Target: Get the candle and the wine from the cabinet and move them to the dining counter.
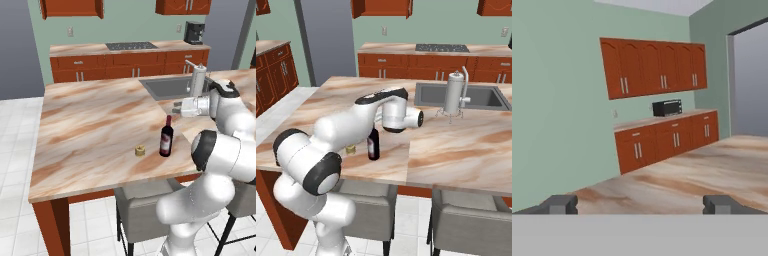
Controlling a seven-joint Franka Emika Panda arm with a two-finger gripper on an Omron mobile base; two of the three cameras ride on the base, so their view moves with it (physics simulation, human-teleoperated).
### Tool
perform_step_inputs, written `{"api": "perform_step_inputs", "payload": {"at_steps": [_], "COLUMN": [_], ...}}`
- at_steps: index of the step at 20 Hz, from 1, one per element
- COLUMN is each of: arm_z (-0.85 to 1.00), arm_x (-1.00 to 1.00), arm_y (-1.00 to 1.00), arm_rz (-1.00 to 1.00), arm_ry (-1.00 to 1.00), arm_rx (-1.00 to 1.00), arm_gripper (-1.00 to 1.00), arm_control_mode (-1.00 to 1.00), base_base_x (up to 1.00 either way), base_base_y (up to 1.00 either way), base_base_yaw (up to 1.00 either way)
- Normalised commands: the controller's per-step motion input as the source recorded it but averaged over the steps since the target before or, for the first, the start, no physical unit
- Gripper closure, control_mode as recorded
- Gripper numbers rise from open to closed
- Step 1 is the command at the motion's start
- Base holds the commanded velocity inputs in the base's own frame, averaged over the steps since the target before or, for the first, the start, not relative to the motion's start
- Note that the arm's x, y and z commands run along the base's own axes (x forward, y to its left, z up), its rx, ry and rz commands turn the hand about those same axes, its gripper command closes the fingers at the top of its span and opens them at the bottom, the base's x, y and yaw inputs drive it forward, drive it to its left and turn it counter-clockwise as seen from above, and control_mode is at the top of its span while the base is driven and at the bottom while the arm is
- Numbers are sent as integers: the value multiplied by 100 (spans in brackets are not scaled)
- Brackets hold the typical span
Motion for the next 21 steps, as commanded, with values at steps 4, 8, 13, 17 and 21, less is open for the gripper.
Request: {"api": "perform_step_inputs", "payload": {"at_steps": [4, 8, 13, 17, 21], "arm_z": [60, 51, 47, 31, 10], "arm_x": [-85, -100, -97, -82, -98], "arm_y": [0, 2, 2, 9, 25], "arm_rz": [-1, -6, -20, -31, -36], "arm_ry": [6, 10, 15, 16, 8], "arm_rx": [0, 0, 0, -2, -7], "arm_gripper": [-100, -100, -100, -100, -100], "arm_control_mode": [-100, -100, -100, -100, -100], "base_base_x": [0, 0, 0, 0, 0], "base_base_y": [0, 0, 0, 0, 0], "base_base_yaw": [0, 0, 0, 0, 0]}}
